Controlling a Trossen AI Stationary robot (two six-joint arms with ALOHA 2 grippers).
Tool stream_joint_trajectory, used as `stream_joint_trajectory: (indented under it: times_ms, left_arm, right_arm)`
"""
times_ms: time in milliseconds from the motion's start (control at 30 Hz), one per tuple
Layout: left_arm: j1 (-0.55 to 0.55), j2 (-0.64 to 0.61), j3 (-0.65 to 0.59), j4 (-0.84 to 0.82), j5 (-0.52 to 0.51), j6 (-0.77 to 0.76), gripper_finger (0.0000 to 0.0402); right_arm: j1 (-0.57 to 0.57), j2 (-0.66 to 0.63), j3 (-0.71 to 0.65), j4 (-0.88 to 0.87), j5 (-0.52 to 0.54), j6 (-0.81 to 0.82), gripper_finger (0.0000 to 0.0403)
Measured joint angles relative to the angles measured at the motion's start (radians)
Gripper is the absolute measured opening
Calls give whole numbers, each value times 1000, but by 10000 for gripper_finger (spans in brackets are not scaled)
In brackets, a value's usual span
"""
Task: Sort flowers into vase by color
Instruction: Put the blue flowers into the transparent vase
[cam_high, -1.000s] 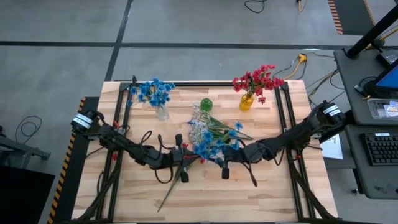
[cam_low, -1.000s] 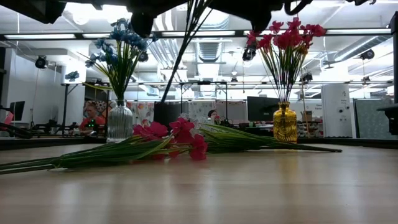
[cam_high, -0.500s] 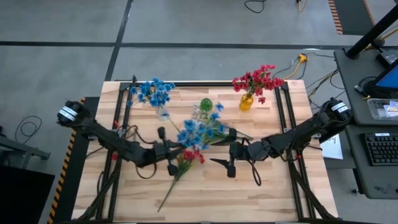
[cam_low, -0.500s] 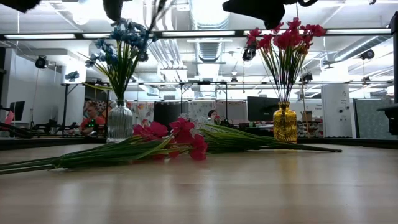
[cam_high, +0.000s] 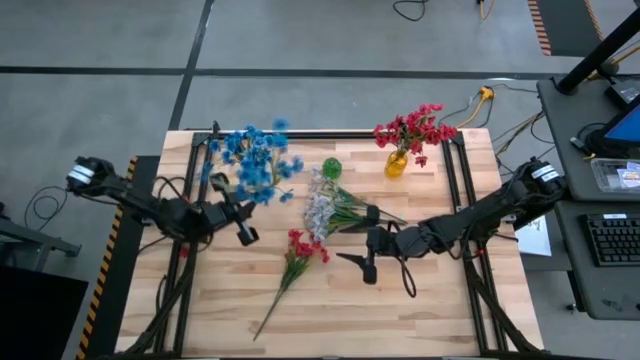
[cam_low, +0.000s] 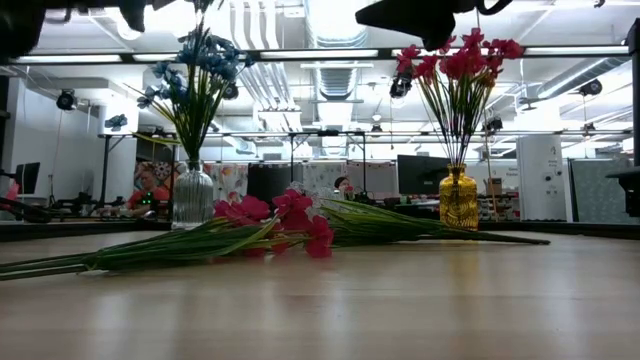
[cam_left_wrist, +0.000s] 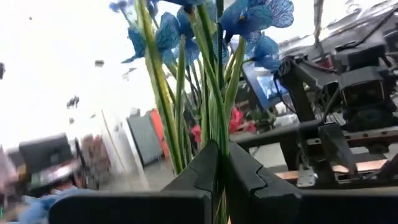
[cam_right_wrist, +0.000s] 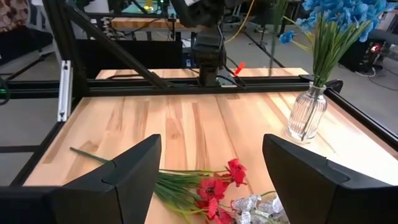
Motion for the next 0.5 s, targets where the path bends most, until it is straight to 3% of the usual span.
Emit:
stream_joint_trajectory:
  times_ms: [233, 500]
  left_arm:
    - [255, -83, -125, 3, 381, -16, 0]
    - [425, -79, -171, 26, 449, -32, 0]
  right_arm:
    - [-28, 5, 0, 1, 0, 7, 272]
    - [-42, 5, 0, 0, 2, 18, 276]
